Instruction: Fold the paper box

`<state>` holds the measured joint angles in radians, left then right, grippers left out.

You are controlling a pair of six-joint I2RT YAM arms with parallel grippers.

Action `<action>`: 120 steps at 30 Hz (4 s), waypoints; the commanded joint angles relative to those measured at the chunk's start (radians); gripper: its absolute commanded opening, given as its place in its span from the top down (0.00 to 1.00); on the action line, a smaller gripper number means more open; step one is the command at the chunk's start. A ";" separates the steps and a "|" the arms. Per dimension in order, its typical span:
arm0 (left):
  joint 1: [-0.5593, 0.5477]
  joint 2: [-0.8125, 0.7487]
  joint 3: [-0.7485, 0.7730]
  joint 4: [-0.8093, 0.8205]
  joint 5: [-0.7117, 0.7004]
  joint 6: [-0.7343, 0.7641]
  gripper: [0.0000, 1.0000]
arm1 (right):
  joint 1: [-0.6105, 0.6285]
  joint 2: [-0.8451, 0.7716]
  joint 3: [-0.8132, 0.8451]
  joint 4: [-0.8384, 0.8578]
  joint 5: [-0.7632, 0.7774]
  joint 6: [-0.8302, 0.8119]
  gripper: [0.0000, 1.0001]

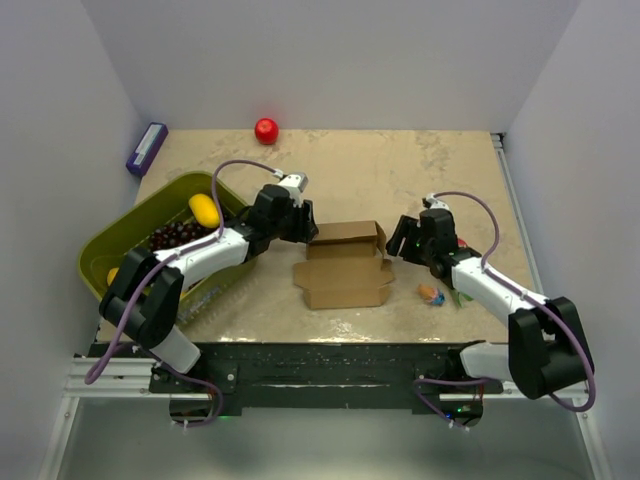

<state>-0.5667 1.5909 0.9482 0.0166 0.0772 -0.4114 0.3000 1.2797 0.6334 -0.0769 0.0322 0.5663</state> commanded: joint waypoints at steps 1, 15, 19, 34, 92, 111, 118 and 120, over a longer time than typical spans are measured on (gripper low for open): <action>0.007 0.007 -0.022 0.046 0.027 -0.012 0.46 | -0.001 -0.022 -0.015 0.114 -0.104 -0.060 0.34; 0.008 0.011 -0.015 0.049 0.032 0.005 0.48 | -0.002 0.063 -0.040 0.285 -0.239 -0.123 0.34; 0.008 0.007 -0.011 0.046 0.030 0.010 0.48 | -0.001 0.084 -0.049 0.325 -0.261 -0.129 0.34; 0.010 0.020 0.004 0.032 0.029 0.022 0.48 | 0.002 0.213 -0.031 0.489 -0.311 -0.160 0.30; 0.008 0.104 0.156 -0.086 0.061 0.101 0.26 | 0.100 0.368 -0.026 0.760 -0.299 -0.281 0.89; -0.076 0.069 0.276 -0.277 0.007 0.397 0.09 | 0.133 0.135 -0.015 0.368 -0.291 -0.276 0.99; -0.154 -0.009 0.164 -0.152 -0.097 0.517 0.04 | 0.133 0.119 -0.014 0.290 -0.290 -0.275 1.00; -0.156 -0.019 0.135 -0.118 -0.093 0.528 0.04 | 0.134 0.112 -0.018 0.272 -0.290 -0.273 1.00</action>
<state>-0.7086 1.6295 1.1282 -0.1963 -0.0078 0.0345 0.4229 1.4319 0.5766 0.2192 -0.2264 0.2920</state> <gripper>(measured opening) 0.957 0.131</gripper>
